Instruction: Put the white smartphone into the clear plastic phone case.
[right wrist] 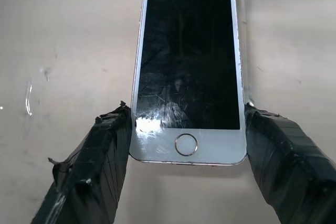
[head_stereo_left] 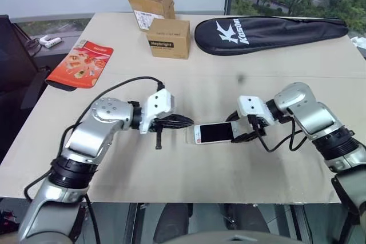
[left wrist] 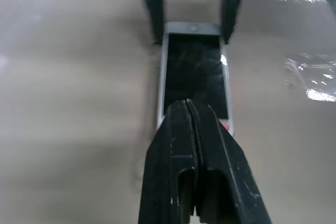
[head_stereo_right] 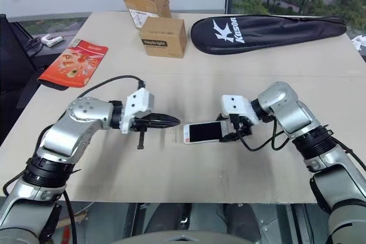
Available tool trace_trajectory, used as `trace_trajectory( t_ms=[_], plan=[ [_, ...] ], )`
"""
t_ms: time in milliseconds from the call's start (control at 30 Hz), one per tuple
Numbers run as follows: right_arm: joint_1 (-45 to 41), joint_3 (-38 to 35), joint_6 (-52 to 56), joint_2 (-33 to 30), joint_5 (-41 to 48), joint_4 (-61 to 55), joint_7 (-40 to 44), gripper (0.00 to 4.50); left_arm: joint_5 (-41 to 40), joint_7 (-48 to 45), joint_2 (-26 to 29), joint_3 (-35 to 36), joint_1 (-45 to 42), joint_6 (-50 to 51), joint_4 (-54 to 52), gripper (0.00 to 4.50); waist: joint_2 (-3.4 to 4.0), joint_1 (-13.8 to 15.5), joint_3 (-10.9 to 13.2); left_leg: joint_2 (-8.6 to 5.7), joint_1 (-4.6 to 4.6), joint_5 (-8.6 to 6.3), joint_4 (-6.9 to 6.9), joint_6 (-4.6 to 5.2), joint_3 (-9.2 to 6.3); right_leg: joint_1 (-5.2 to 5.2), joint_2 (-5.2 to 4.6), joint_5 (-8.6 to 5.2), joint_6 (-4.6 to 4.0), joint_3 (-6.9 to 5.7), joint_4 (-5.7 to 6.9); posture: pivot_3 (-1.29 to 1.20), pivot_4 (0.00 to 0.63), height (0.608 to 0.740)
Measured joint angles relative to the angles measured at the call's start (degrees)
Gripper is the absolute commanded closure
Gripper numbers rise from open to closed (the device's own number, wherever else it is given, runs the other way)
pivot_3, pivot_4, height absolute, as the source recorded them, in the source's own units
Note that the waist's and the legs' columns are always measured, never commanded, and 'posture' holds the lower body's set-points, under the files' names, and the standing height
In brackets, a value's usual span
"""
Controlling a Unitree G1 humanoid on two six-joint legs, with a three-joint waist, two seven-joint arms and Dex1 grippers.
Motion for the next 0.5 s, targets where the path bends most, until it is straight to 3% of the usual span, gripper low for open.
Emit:
trace_trajectory(
  t_ms=[233,500],
  plan=[
    [-0.4,0.8,2.7,0.4,-1.4,-0.6,-1.7,1.6,3.7,0.0,-2.8,-4.6,-1.8,-1.1,2.0,4.47,0.0,0.0,0.0,0.0,0.01,0.0,0.01,0.0,-0.02,0.0,0.01,0.0,0.0,0.0,0.01,0.0,0.15,0.74],
    [-0.6,0.8,5.3,0.5,-1.8,-1.0,-2.7,1.6,6.2,-0.9,-2.3,-6.1,-2.0,-1.0,4.4,4.47,0.0,-0.1,0.0,0.0,0.01,0.0,0.01,0.0,-0.03,0.0,0.01,0.0,0.0,-0.01,0.02,0.0,0.15,0.74]
  ],
)
